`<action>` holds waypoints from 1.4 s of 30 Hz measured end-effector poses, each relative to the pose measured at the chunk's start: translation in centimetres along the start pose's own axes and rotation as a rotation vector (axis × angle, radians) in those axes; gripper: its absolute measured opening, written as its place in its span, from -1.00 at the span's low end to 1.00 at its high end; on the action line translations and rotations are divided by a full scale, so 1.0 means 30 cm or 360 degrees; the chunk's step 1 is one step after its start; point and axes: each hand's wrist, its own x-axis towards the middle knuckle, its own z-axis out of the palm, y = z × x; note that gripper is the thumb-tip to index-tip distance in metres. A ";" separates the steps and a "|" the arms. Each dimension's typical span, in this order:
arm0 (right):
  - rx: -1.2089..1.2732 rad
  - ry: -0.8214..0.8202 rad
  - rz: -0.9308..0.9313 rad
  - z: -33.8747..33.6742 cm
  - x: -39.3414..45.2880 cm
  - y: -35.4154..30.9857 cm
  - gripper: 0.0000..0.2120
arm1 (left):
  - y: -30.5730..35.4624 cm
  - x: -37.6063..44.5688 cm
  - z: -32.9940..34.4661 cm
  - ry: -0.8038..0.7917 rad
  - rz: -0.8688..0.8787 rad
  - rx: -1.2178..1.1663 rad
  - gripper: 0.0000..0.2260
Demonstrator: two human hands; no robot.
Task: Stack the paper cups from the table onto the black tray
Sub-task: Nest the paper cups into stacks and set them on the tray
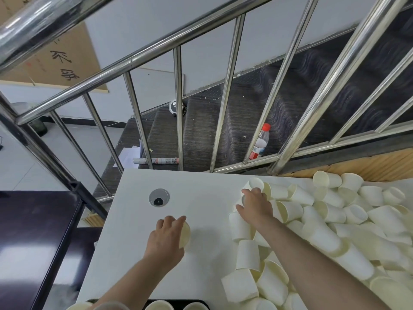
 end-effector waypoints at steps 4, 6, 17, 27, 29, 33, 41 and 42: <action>0.0052 0.0049 0.0001 0.012 0.014 0.005 -0.63 | 0.005 0.004 0.022 -0.0070 0.0036 0.0020 -0.32; 0.0110 0.0080 -0.0001 0.008 0.019 0.007 -0.65 | 0.004 0.005 0.025 -0.0097 0.0047 0.0013 -0.30; 0.1389 0.0351 -0.0142 -0.042 -0.019 -0.056 -0.74 | 0.055 0.046 -0.024 0.0231 0.0069 -0.0568 -0.21; 0.2502 -0.0891 0.0248 -0.050 -0.152 -0.166 -0.75 | 0.093 0.045 -0.067 0.0540 0.0181 -0.1152 -0.25; 0.2220 -0.0759 0.0175 -0.031 -0.159 -0.167 -0.77 | 0.085 0.042 -0.063 0.0564 0.0200 -0.1056 -0.27; 0.1782 -0.0319 -0.0115 -0.017 -0.180 -0.171 -0.83 | 0.078 0.040 -0.054 0.0511 0.0274 -0.0788 -0.27; 0.1077 -0.0045 -0.0352 0.035 -0.180 -0.152 -0.74 | 0.105 0.042 -0.024 0.0317 0.0320 -0.0424 -0.22; 0.1001 -0.0027 -0.0325 0.036 -0.179 -0.145 -0.73 | 0.102 0.040 -0.024 0.0256 0.0271 -0.0360 -0.20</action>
